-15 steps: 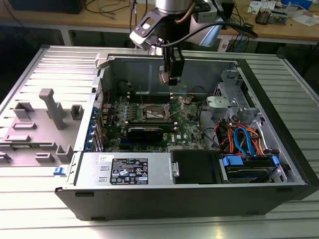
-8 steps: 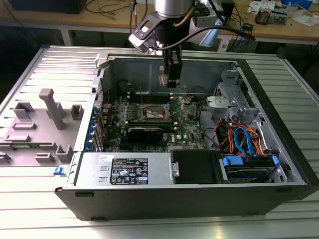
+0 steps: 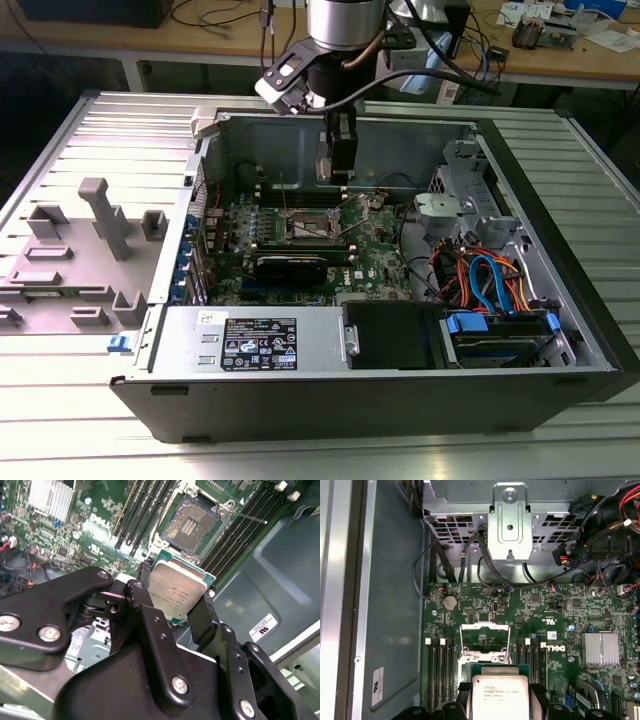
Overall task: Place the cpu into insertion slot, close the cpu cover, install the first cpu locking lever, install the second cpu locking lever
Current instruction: 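Place the cpu into insertion slot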
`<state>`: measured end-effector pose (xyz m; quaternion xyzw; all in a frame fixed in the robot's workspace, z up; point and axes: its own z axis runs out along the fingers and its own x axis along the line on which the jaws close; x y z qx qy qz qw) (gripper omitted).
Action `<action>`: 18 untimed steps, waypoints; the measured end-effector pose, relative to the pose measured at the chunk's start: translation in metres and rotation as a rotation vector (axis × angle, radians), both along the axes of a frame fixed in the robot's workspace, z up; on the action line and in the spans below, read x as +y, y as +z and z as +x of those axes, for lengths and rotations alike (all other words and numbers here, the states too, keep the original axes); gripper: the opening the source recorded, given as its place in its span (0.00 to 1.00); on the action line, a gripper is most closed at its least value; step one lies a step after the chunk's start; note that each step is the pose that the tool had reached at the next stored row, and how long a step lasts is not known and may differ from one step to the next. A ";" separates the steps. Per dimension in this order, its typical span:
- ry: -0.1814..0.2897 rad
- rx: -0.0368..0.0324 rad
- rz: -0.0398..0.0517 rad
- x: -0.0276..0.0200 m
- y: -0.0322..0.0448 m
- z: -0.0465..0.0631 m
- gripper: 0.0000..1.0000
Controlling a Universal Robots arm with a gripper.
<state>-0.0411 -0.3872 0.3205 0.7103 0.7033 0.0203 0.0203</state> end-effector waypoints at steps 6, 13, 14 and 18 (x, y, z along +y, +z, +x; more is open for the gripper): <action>-0.023 0.0057 -0.0006 0.0010 -0.0101 -0.001 0.54; -0.008 0.0057 -0.0007 0.0019 -0.0141 -0.004 0.54; -0.008 0.0057 -0.0006 0.0019 -0.0142 -0.004 0.54; -0.008 0.0057 -0.0006 0.0019 -0.0142 -0.005 0.54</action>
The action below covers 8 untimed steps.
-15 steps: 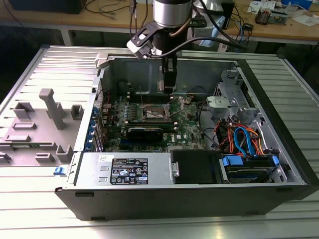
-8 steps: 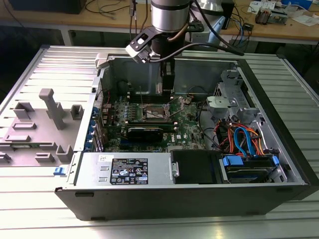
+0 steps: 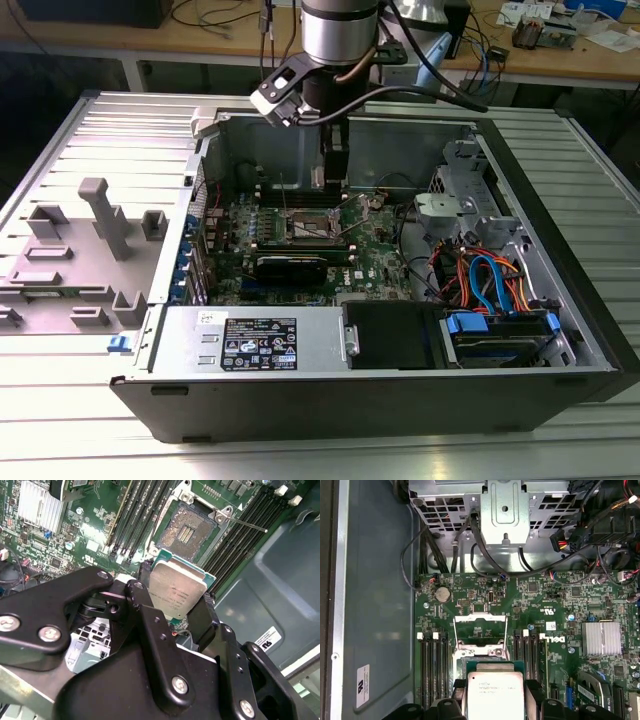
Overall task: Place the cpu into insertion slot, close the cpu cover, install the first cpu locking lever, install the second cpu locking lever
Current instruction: 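Place the cpu into insertion slot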
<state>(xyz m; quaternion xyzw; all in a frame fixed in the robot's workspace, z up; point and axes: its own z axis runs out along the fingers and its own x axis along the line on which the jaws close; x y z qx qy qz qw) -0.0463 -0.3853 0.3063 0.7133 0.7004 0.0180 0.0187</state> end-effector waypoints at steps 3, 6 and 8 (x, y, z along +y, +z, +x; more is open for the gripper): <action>0.000 0.0000 0.0000 0.0000 0.0000 0.000 0.54; 0.000 0.0000 0.0000 0.0000 0.0000 0.000 0.54; 0.000 0.0001 -0.0001 0.0000 0.0000 0.000 0.54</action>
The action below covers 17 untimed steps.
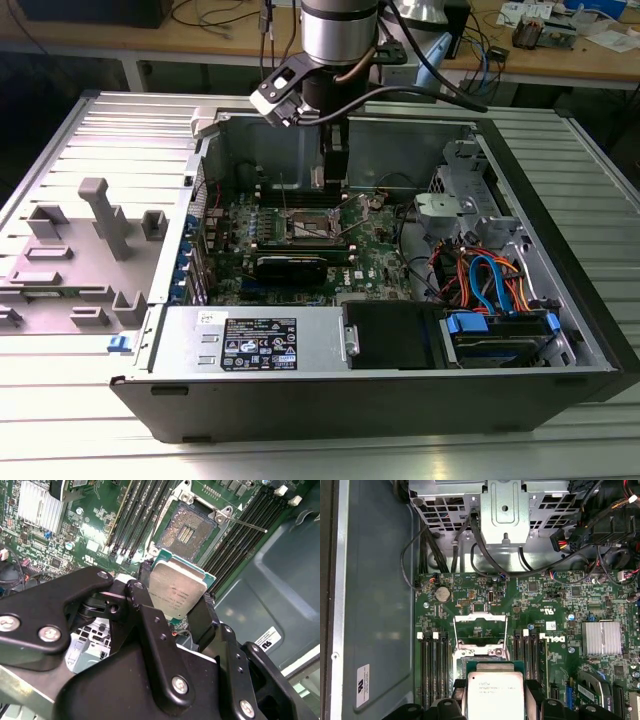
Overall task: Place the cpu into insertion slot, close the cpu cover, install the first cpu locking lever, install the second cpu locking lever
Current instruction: 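Place the cpu into insertion slot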
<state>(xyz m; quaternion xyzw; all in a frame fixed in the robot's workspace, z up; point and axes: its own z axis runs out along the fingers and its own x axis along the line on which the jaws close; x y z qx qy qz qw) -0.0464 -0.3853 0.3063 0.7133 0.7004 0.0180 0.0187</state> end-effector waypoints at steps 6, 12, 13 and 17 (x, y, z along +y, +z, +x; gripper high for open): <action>0.021 -0.0002 0.0006 0.0002 -0.0019 0.000 0.54; 0.027 -0.0003 0.0006 0.0042 -0.0102 -0.003 0.54; 0.027 -0.0003 0.0006 0.0045 -0.0116 -0.003 0.54; 0.027 -0.0002 0.0003 0.0061 -0.0162 -0.004 0.54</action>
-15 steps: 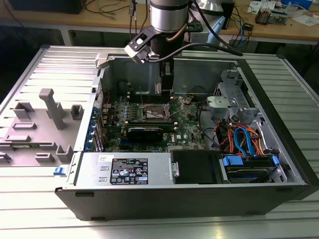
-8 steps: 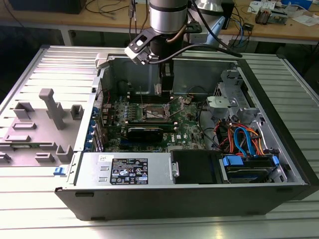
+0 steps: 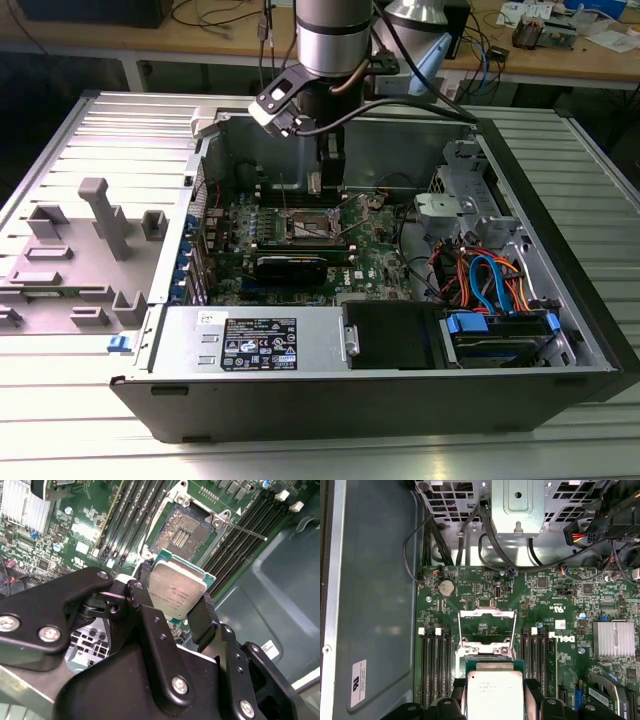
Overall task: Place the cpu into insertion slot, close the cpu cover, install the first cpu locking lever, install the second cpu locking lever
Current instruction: 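Place the cpu into insertion slot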
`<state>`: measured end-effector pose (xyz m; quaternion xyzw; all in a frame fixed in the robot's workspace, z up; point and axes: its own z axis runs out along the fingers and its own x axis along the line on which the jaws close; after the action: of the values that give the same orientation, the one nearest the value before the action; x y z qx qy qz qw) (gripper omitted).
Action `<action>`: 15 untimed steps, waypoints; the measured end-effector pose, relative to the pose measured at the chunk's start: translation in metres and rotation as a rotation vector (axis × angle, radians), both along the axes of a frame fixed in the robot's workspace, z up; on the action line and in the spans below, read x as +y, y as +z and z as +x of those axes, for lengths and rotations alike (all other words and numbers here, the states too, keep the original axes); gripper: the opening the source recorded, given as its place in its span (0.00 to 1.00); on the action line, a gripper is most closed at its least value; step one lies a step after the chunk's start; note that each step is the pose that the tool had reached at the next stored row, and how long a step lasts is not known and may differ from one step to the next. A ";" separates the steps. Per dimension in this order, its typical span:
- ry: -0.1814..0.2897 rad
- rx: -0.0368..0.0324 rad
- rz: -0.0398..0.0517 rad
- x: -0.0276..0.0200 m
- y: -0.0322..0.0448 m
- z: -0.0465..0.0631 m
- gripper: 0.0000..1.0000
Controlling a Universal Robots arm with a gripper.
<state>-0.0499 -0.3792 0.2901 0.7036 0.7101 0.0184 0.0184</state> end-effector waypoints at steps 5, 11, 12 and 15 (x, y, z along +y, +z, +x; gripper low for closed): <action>0.000 -0.0013 0.0001 0.0000 -0.0001 0.000 0.54; 0.000 -0.0013 0.0002 0.0000 -0.0018 0.000 0.54; 0.000 -0.0012 0.0001 0.0000 -0.0022 0.000 0.54; 0.000 -0.0013 0.0002 0.0000 -0.0051 0.000 0.54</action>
<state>-0.0500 -0.3792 0.2850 0.7036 0.7101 0.0189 0.0188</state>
